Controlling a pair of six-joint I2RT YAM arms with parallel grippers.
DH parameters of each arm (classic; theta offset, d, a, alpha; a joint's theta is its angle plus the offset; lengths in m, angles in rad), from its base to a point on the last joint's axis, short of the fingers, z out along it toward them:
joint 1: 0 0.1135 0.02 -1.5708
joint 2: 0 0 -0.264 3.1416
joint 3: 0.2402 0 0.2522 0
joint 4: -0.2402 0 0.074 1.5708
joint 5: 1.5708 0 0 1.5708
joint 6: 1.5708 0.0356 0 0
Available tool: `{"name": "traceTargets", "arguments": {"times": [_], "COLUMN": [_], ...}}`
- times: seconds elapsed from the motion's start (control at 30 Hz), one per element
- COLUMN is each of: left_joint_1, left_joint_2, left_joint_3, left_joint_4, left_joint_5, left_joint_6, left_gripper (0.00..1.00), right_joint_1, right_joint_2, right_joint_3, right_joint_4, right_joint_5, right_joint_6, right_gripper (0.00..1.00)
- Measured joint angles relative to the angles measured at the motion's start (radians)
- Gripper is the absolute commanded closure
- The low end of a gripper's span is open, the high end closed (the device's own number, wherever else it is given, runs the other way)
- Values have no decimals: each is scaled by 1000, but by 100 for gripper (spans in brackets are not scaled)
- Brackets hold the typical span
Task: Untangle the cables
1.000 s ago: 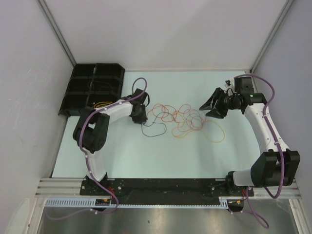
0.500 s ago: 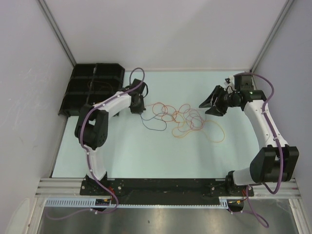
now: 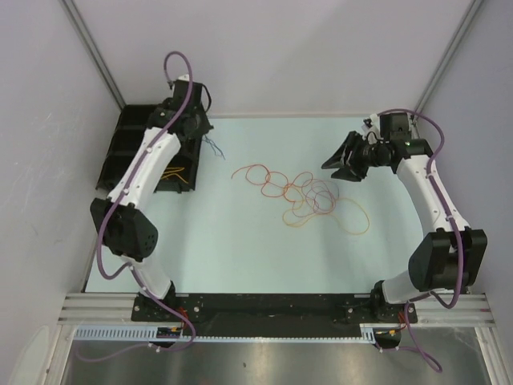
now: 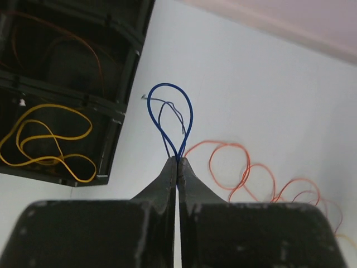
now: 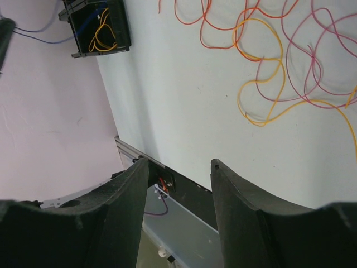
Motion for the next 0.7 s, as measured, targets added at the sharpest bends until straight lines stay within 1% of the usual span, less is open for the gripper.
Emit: {"name": "traceTargets", "arguments": {"times": [0.1, 0.23, 0.4, 0.7], "left_joint_1": [18, 54, 132, 251], "left_joint_2": [-12, -18, -21, 2], "left_joint_3": [103, 187, 211, 250], "left_joint_4": [-34, -50, -62, -62], "left_joint_5": [-37, -69, -82, -80], "left_joint_6": [6, 5, -6, -26], "left_gripper": [100, 100, 100, 100], "right_joint_1": [24, 49, 66, 61], "right_joint_2": [23, 49, 72, 73], "right_joint_3": [42, 84, 117, 133], "right_joint_4": [-4, -11, -32, -53], "right_joint_5": [0, 1, 2, 16], "right_joint_6": [-6, -19, -27, -38], "right_gripper": [48, 48, 48, 48]}}
